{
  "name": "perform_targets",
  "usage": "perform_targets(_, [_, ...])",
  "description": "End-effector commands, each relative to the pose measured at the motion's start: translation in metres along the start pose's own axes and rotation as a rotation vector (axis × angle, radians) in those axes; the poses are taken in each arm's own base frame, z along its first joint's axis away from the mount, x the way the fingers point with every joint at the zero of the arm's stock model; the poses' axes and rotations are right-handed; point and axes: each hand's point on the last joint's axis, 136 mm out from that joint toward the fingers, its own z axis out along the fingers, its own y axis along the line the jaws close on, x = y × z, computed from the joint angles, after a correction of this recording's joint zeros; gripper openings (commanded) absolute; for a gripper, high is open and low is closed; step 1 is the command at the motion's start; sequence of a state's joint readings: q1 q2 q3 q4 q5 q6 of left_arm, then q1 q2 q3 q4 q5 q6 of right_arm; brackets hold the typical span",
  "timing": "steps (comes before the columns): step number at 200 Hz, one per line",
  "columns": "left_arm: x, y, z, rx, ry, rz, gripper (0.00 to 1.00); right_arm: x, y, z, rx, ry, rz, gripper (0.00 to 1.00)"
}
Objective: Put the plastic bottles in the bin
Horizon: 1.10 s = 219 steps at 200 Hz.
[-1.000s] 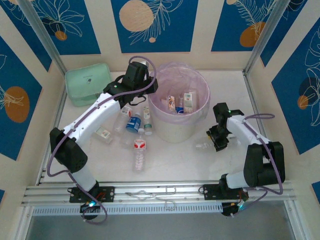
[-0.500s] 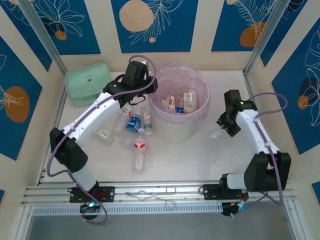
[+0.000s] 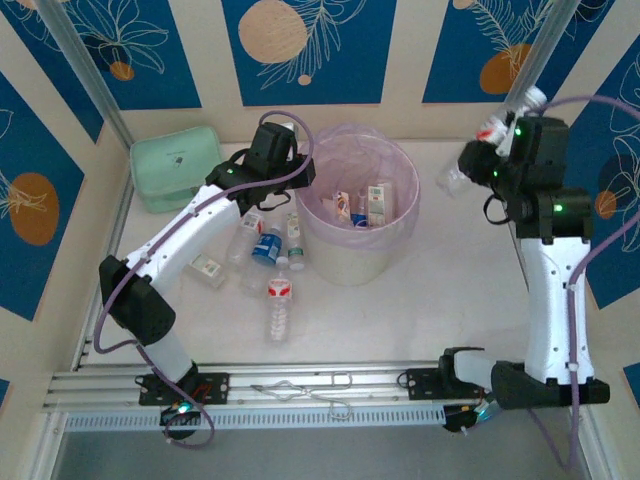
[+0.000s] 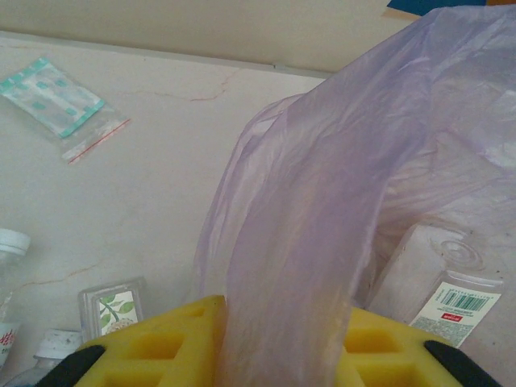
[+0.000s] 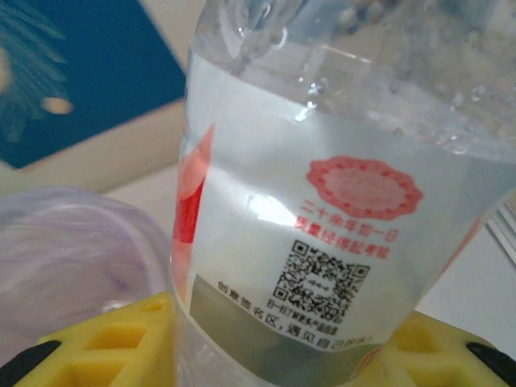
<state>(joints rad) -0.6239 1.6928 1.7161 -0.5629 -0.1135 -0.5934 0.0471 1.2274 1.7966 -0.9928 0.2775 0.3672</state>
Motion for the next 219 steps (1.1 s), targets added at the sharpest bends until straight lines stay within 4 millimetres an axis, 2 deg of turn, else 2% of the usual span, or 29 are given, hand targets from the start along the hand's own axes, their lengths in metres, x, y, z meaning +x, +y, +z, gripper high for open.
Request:
perform_targets(1, [-0.005,0.002,-0.002,-0.014,-0.012,0.016,0.31,-0.001,0.062,0.005,-0.201,0.061,-0.177,0.22])
perform_targets(13, [-0.006,0.0,-0.002,-0.008,-0.015,0.017,0.31,0.003,0.098,0.008,-0.294,0.106,-0.256,0.22])
perform_targets(24, [-0.006,0.0,-0.001,-0.01,-0.012,0.019,0.3,0.015,0.124,0.013,-0.342,0.168,-0.343,0.22])
perform_targets(38, [-0.006,0.001,-0.001,-0.017,-0.012,0.019,0.31,0.041,0.148,0.026,-0.356,0.267,-0.464,0.23])
perform_targets(48, [-0.006,0.002,-0.001,-0.02,-0.015,0.016,0.31,0.065,0.158,0.038,-0.355,0.344,-0.545,0.24])
perform_targets(77, [-0.008,0.0,-0.001,-0.012,-0.018,0.015,0.31,0.127,0.157,0.067,-0.317,0.548,-0.637,0.25])
perform_targets(104, [-0.009,0.0,0.0,-0.017,-0.026,0.019,0.3,0.161,0.145,0.081,-0.296,0.609,-0.634,0.25])
perform_targets(123, [-0.008,0.0,0.002,-0.015,-0.022,0.017,0.31,0.182,0.126,0.089,-0.254,0.672,-0.626,0.25])
perform_targets(154, [-0.007,0.0,0.004,-0.018,-0.016,0.018,0.31,0.199,0.101,0.099,-0.203,0.721,-0.611,0.28])
perform_targets(176, [-0.008,-0.001,0.005,-0.014,-0.018,0.017,0.3,0.208,0.093,0.106,-0.194,0.746,-0.585,0.35])
perform_targets(193, [-0.008,-0.002,0.006,-0.01,-0.014,0.016,0.3,0.198,0.098,0.101,-0.219,0.722,-0.573,0.46])
perform_targets(219, [-0.004,-0.001,0.008,-0.006,-0.004,0.009,0.3,0.165,0.108,0.081,-0.246,0.642,-0.582,0.7])
